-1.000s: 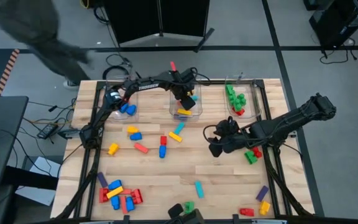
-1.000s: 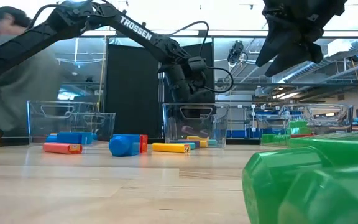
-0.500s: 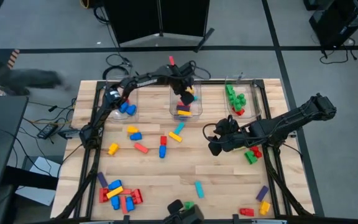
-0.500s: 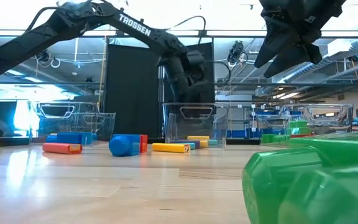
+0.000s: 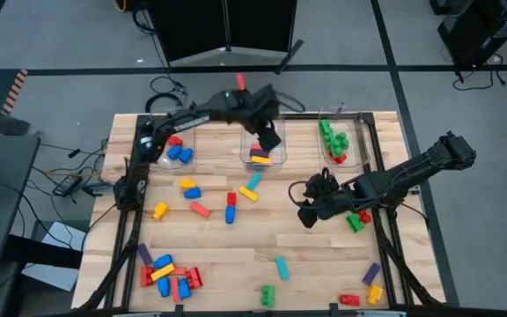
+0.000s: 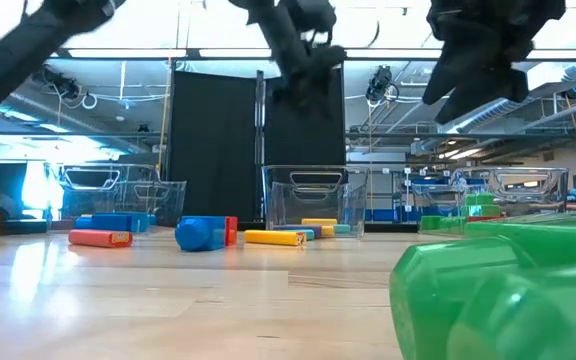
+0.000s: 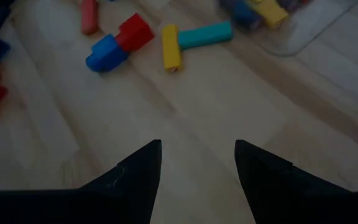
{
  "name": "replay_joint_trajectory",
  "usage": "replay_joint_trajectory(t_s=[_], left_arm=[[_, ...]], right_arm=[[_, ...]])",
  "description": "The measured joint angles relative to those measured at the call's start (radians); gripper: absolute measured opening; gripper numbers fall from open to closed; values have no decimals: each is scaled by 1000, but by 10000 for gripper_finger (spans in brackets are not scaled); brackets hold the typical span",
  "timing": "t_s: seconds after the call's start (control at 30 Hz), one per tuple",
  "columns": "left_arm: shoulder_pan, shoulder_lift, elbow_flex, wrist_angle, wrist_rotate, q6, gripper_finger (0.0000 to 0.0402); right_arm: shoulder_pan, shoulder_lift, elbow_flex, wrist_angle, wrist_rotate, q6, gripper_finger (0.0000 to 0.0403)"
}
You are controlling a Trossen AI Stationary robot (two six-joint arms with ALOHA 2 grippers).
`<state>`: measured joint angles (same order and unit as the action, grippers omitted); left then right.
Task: Sort blocks by size
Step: Put the blue block into the middle transparent bin
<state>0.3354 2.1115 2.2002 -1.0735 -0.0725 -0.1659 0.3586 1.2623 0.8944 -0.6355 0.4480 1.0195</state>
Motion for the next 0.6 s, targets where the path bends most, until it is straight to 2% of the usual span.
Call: replay_joint_trajectory(t_s=[0.13,0.43,0.6], left_arm=[[-145,-110,-165,143,-87,-62,198],[-424,-328,-656,544,-58,-269,198],[-539,-454,-890,664,-136,-358,198]], right_arm=[[59,-25,0,-32,0,20,211],[256,-100,0,-115,0,153,185],[297,-56,21,-115,-40,170,167]])
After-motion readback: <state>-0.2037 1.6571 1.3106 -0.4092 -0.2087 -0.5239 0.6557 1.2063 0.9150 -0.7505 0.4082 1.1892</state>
